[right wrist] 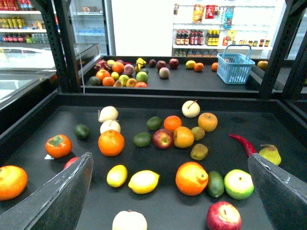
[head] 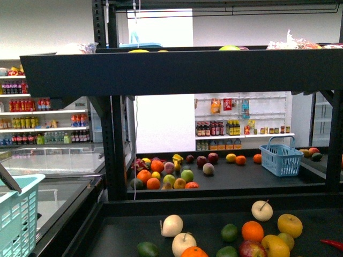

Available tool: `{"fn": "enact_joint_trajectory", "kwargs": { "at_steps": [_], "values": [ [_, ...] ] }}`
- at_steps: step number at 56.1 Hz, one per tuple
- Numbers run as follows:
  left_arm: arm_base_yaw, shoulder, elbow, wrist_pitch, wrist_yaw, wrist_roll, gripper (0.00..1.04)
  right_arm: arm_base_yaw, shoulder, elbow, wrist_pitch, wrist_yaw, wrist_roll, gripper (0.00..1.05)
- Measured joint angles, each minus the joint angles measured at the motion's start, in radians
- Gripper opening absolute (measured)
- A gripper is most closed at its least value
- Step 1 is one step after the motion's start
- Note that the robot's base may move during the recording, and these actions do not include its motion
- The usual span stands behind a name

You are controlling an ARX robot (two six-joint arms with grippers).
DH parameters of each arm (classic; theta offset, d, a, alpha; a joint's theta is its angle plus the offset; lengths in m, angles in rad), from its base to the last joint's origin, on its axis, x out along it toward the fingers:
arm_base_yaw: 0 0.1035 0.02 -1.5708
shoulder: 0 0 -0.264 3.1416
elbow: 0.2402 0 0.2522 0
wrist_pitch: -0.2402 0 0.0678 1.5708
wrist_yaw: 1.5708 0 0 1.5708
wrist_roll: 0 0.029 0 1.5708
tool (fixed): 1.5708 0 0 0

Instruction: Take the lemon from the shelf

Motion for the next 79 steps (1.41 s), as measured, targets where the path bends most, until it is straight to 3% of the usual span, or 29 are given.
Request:
{"fn": "enact_joint_trajectory", "kwargs": {
  "at_steps": [3, 29, 41, 50, 58, 67, 79],
  "values": [
    [-0.005, 0.008, 0.016, -0.006, -0.002, 0.010, 0.96, 0.000, 0.000, 0.000, 0.000, 0.000, 0.000, 0.97],
    [-0.015, 0.041, 0.055, -0.074, -0.007, 0.088, 0.20, 0.000, 0.000, 0.000, 0.000, 0.000, 0.000, 0.97],
    [-0.045, -0.128, -0.048, -0.097, 0.167, 0.280, 0.17, 0.000, 0.000, 0.000, 0.000, 0.000, 0.000, 0.97],
    [-0.185, -0.329, -0.154, -0.159, 0.344, 0.448, 0.13, 0.000, 0.000, 0.000, 0.000, 0.000, 0.000, 0.97],
    [-0.317, -0.407, -0.218, -0.167, 0.393, 0.509, 0.13, 0.000, 0.000, 0.000, 0.000, 0.000, 0.000, 0.97],
    [-0.490, -0.384, -0.286, -0.099, 0.378, 0.485, 0.13, 0.000, 0.000, 0.000, 0.000, 0.000, 0.000, 0.97],
    [-0.602, -0.280, -0.284, 0.012, 0.315, 0.468, 0.13, 0.000, 0.000, 0.000, 0.000, 0.000, 0.000, 0.97]
  ]
}}
